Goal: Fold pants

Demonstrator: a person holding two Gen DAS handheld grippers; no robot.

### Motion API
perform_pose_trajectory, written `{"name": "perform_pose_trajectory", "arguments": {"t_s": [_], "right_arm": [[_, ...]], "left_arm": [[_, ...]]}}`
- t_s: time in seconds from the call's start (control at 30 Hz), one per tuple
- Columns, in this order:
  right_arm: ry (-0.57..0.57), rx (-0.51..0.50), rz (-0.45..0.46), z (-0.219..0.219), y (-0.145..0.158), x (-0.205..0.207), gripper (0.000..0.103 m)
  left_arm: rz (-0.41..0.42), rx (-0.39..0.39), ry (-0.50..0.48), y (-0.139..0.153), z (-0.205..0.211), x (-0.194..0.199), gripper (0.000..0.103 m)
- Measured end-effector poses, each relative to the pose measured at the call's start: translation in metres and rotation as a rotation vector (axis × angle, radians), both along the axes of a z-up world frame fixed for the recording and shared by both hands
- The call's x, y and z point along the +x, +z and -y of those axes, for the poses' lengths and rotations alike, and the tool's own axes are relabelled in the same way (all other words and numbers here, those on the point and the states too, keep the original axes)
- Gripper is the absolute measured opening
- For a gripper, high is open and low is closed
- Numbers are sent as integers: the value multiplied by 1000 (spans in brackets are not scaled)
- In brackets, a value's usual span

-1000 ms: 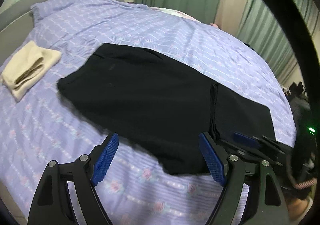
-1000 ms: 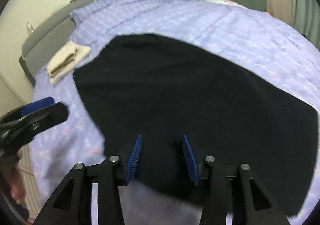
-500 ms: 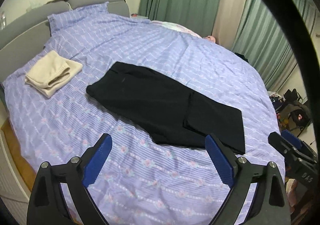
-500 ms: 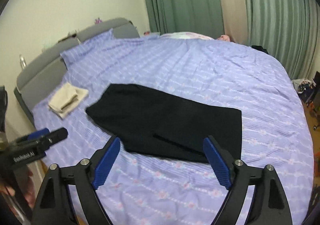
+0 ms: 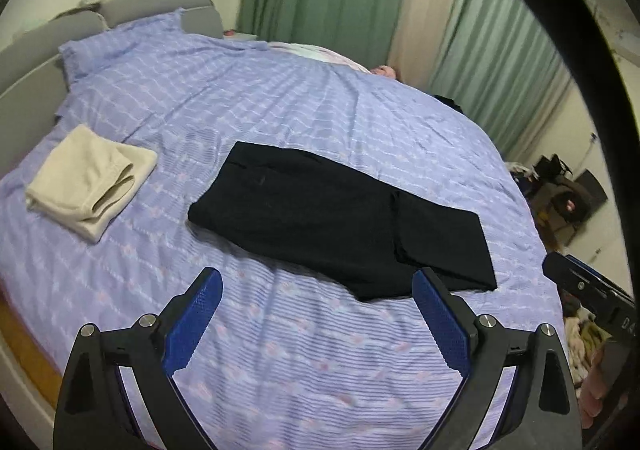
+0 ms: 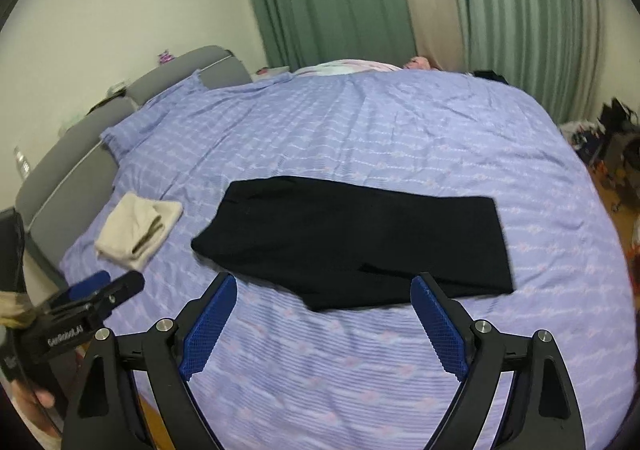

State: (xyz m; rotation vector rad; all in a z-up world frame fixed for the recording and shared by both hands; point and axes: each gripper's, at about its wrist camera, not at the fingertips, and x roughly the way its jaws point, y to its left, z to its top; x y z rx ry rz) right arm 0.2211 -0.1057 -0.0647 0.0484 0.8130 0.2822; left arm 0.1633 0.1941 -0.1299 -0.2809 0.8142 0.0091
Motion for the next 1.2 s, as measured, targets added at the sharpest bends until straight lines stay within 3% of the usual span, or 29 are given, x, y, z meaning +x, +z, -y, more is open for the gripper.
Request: {"name": "perform_pose_trajectory", "arguments": {"t_s": [0.2, 0.43, 0.77, 0.93, 1.03, 1.1, 1.2], "right_arm": [[-58, -36, -75, -73, -36, 28, 89], [-83, -53, -208, -134, -88, 84, 89], [-72, -151, -301, -189, -144, 161, 89], [-60, -191, -322, -201, -163, 183, 89], [-49, -209, -323, -205, -171, 189, 89], [-50, -212, -321, -207, -176, 192, 89], [-62, -205, -326, -204, -181, 195, 89]], "left_arm": [[-48, -96, -30, -43, -70, 40, 97], [-141, -263, 33, -115, -131, 96, 92], [-265, -357, 59, -209, -161, 172, 83], [-288, -497, 133, -252, -175, 191, 77], [-256, -574, 168, -265, -181, 198, 76], [-230, -607, 179, -267, -182, 206, 71], [-214, -652, 199, -264, -180, 214, 46]]}}
